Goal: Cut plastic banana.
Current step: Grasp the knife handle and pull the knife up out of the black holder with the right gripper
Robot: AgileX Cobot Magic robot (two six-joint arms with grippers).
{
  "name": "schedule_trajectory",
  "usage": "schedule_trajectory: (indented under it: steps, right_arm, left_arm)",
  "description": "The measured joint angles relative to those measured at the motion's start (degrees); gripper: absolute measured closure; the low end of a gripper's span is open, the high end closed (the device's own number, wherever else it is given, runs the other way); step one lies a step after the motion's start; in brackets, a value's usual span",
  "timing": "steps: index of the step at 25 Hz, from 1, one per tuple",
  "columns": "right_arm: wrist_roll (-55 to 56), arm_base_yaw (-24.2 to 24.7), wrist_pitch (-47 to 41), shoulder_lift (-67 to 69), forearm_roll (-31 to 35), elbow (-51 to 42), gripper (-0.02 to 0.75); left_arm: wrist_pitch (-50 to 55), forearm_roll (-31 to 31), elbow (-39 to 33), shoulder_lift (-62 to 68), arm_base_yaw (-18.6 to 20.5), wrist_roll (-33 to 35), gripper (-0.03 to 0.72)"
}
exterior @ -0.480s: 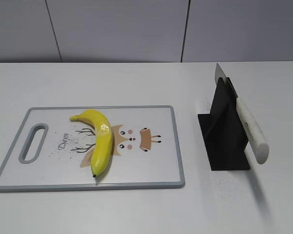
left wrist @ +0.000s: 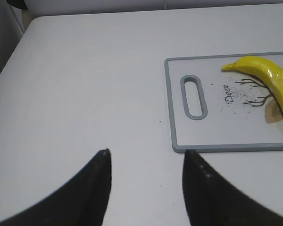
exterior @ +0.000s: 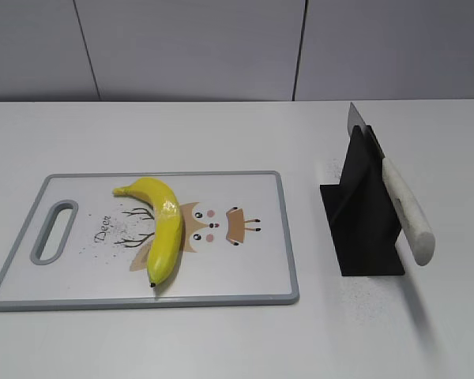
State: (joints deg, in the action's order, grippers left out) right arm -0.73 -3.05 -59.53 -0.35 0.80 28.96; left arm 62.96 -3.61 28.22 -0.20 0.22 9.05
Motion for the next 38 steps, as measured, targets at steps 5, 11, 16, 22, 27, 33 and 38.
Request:
schedule_trajectory:
  steps: [5,11,16,22,27,33,38]
  right_arm:
    - [0.0,0.0,0.0,0.0,0.0,0.0,0.177]
    - [0.0,0.0,0.0,0.0,0.0,0.0,0.177]
    - [-0.04,0.0,0.0,0.0,-0.13,0.0,0.177]
    - [0.02,-0.05,2.65,4.99,-0.8,3.3,0.177]
    - [0.24,-0.05,2.17,18.04,-0.35,7.97,0.177]
    - [1.11,-0.05,-0.45,33.6,4.03,13.83,0.177]
    - [1.16,-0.05,-3.84,45.8,6.79,17.37,0.177]
  left_arm:
    - [0.0,0.0,0.0,0.0,0.0,0.0,0.213]
    - [0.0,0.0,0.0,0.0,0.0,0.0,0.213]
    - [0.0,0.0,0.0,0.0,0.0,0.0,0.213]
    - [0.0,0.0,0.0,0.0,0.0,0.0,0.213]
    - [0.0,0.0,0.0,0.0,0.0,0.0,0.213]
    - [0.0,0.0,0.0,0.0,0.0,0.0,0.214]
    - [0.0,0.0,0.0,0.0,0.0,0.0,0.214]
